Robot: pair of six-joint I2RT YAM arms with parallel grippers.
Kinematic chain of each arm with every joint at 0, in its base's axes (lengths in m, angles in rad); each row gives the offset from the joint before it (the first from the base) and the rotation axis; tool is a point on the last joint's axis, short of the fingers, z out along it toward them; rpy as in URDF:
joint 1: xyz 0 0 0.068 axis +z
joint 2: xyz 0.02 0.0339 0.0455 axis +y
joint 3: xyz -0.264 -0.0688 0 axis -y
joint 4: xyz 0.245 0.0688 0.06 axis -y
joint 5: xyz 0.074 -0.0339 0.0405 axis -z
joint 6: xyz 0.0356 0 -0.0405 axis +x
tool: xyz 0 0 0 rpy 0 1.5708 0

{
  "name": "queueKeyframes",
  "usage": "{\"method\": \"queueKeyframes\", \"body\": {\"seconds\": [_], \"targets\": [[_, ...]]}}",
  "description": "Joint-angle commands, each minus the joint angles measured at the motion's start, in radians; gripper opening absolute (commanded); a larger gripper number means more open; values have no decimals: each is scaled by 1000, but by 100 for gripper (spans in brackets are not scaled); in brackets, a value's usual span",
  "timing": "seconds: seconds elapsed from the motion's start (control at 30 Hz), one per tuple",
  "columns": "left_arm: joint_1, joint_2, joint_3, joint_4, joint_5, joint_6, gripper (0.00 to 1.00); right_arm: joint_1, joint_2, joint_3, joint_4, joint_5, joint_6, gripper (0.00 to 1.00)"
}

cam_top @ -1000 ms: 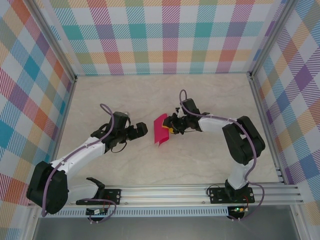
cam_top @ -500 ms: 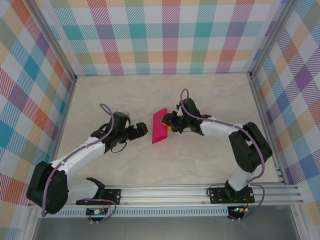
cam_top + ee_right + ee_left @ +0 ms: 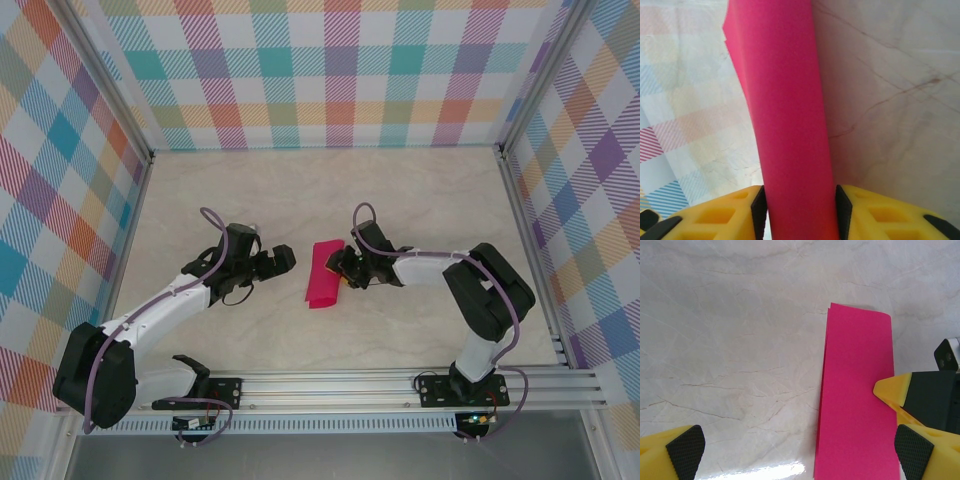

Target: Fold a paper plane with a square sheet of paper (pick it up from the middle)

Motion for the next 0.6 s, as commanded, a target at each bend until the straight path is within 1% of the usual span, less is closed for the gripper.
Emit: {"method": "queueKeyframes", "body": {"seconds": [0.0, 0.13, 0.27, 0.37, 0.5, 0.57], "targets": [[-7, -6, -3, 2, 11, -1, 100, 2, -9, 36, -110, -47, -80, 47], [-7, -2, -3, 2, 16, 2, 100, 3, -6, 86, -232, -76, -174, 50], [-7, 1, -7, 6, 21, 0, 100, -2, 15, 134, -297, -119, -261, 48], [-8, 6, -6, 7, 25, 0, 100, -4, 53, 194, -352, -151, -328, 48], [-8, 3, -3, 1, 29, 1, 100, -4, 95, 265, -437, -147, -407, 53], [-7, 0, -3, -2, 28, 3, 100, -7, 113, 290, -458, -164, -445, 56]]}}
